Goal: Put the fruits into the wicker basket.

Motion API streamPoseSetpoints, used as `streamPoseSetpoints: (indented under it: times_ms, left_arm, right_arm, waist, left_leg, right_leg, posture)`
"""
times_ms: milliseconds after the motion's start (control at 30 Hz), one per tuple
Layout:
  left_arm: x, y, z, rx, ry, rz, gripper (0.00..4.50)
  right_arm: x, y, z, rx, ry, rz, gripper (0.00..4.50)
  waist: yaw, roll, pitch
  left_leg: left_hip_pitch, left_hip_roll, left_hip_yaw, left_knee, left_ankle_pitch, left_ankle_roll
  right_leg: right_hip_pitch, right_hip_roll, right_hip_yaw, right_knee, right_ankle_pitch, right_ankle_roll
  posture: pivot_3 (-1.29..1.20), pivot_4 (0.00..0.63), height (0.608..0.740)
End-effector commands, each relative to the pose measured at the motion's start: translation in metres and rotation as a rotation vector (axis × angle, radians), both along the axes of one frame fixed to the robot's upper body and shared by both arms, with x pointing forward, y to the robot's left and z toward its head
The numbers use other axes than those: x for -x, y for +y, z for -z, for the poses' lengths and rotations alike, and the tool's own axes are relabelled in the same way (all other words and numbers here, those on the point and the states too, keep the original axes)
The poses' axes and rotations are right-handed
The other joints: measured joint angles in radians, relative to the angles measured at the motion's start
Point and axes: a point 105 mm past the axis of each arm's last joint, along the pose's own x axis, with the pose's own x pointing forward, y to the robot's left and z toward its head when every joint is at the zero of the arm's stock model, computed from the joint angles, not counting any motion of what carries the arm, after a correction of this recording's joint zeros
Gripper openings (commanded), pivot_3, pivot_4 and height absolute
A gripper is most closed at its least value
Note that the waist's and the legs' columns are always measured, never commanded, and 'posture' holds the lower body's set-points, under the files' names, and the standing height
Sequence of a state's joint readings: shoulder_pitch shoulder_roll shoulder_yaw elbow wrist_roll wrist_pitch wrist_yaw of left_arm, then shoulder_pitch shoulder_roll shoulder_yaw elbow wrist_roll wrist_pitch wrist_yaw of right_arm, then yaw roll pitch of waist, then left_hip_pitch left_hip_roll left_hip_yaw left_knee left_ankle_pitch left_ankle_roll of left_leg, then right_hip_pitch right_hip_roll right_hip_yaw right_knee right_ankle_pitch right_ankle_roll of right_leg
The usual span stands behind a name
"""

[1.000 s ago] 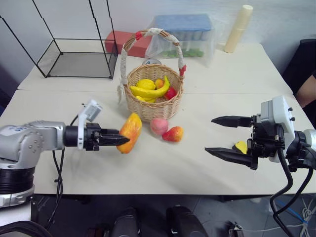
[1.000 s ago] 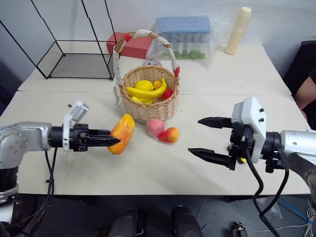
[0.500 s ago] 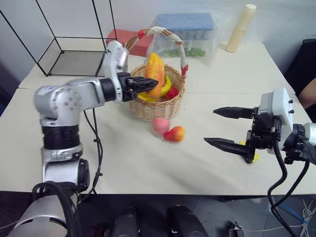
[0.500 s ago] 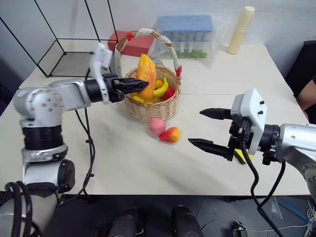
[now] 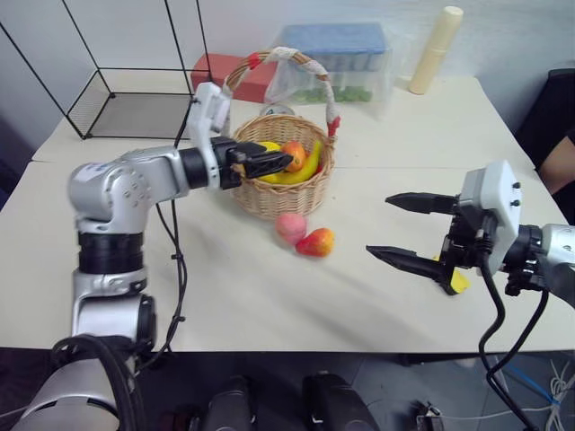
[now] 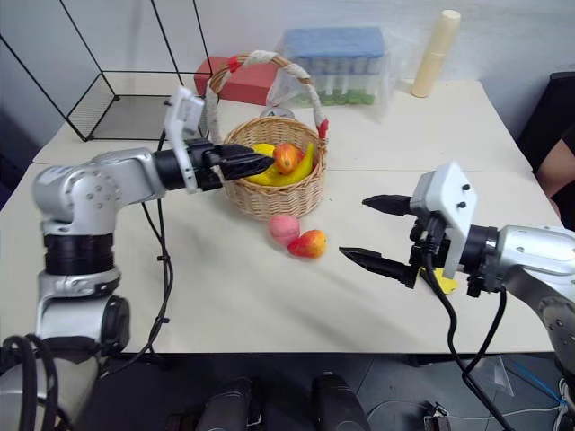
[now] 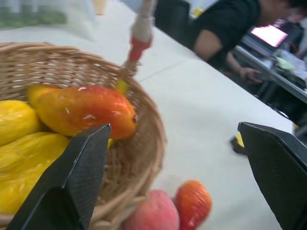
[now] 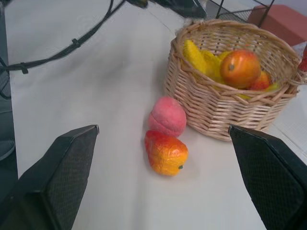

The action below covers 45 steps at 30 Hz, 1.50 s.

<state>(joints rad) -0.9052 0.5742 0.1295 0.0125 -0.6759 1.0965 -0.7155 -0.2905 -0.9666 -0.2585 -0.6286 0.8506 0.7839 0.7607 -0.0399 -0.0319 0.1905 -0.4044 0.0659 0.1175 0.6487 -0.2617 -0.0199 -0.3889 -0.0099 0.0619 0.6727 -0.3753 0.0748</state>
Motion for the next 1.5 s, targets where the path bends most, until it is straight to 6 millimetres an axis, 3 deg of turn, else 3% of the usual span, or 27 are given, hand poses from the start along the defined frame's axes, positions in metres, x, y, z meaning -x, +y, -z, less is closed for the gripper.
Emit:
streamPoseSetpoints:
  times_ms: [33, 167, 333, 433, 633, 767, 1100, 1200, 1367, 1500]
  left_arm:
    - [0.030, 0.003, -0.017, -0.061, -0.175, 0.157, 4.47]
    - [0.057, 0.023, 0.009, -0.366, -0.319, 0.316, 4.47]
    - [0.065, 0.047, 0.036, -0.604, -0.354, 0.408, 4.47]
    - [0.061, 0.043, 0.030, -0.561, -0.380, 0.389, 4.47]
    - [0.058, 0.044, 0.028, -0.552, -0.392, 0.361, 4.47]
    - [0.058, 0.044, 0.028, -0.548, -0.391, 0.347, 4.47]
    - [0.054, 0.047, 0.023, -0.526, -0.403, 0.276, 4.47]
    - [0.053, 0.048, 0.022, -0.523, -0.403, 0.266, 4.50]
    - [0.050, 0.051, 0.021, -0.513, -0.399, 0.242, 4.50]
    - [0.044, 0.063, 0.020, -0.480, -0.363, 0.189, 4.50]
  right_arm:
    - [-0.003, 0.002, 0.003, 0.033, -0.031, 0.003, 4.50]
    - [-0.010, 0.010, 0.023, 0.109, -0.027, -0.022, 4.50]
    - [-0.035, 0.038, 0.039, 0.083, -0.018, -0.025, 4.50]
    - [-0.044, 0.050, 0.052, 0.154, -0.055, -0.063, 4.50]
    - [-0.080, 0.090, 0.059, 0.086, 0.003, -0.021, 4.50]
    - [-0.086, 0.108, 0.063, 0.023, 0.103, -0.030, 4.50]
    - [-0.100, 0.125, 0.079, 0.092, 0.105, 0.030, 4.50]
    - [-0.098, 0.128, 0.078, 0.083, 0.096, 0.018, 3.92]
    - [-0.087, 0.130, 0.064, 0.055, 0.051, -0.044, 2.39]
    - [-0.069, 0.131, 0.018, -0.114, 0.005, -0.157, 2.12]
  waist:
    - [0.000, 0.000, 0.000]
    - [-0.004, 0.000, 0.000]
    - [-0.013, 0.000, 0.000]
    - [-0.012, 0.000, 0.000]
    - [-0.021, 0.000, 0.000]
    - [-0.020, 0.000, 0.000]
    - [-0.021, 0.000, 0.000]
    - [-0.022, 0.000, 0.000]
    - [-0.022, 0.000, 0.000]
    - [-0.022, 0.000, 0.000]
  left_leg:
    - [0.000, 0.000, 0.000, 0.000, 0.000, 0.000]
    - [0.000, 0.000, 0.001, -0.001, 0.001, -0.001]
    - [0.000, -0.001, 0.001, 0.000, 0.001, 0.002]
    - [-0.001, -0.001, 0.002, 0.000, 0.001, 0.002]
    - [-0.003, 0.000, 0.003, 0.001, 0.001, 0.002]
    - [-0.002, 0.000, 0.002, 0.000, 0.001, 0.002]
    - [-0.002, 0.000, 0.002, 0.001, 0.001, 0.002]
    - [-0.002, 0.000, 0.002, 0.001, 0.001, 0.002]
    - [-0.002, 0.000, 0.002, 0.001, 0.001, 0.002]
    - [-0.002, 0.000, 0.002, 0.001, 0.001, 0.002]
  right_leg:
    - [-0.001, 0.000, 0.000, 0.001, 0.000, 0.000]
    - [-0.001, 0.000, 0.000, 0.001, -0.001, -0.002]
    - [-0.001, -0.001, 0.001, 0.002, -0.001, -0.003]
    - [-0.003, -0.001, 0.001, 0.003, -0.001, -0.005]
    - [-0.006, 0.000, 0.001, 0.006, -0.002, -0.005]
    - [-0.006, 0.000, 0.001, 0.009, -0.002, -0.006]
    - [-0.007, -0.001, 0.001, 0.011, -0.002, -0.006]
    - [-0.007, -0.001, 0.001, 0.011, -0.002, -0.006]
    - [-0.007, -0.001, 0.000, 0.011, -0.002, -0.006]
    - [-0.007, -0.001, 0.000, 0.011, -0.002, -0.006]
  posture:
    - [0.00, 0.150, 0.740]
    - [0.00, 0.150, 0.740]
    - [0.00, 0.150, 0.740]
    - [0.00, 0.150, 0.740]
    - [0.00, 0.150, 0.740]
    - [0.00, 0.150, 0.740]
    - [0.00, 0.150, 0.740]
    - [0.00, 0.150, 0.740]
    - [0.00, 0.150, 0.740]
    - [0.00, 0.150, 0.740]
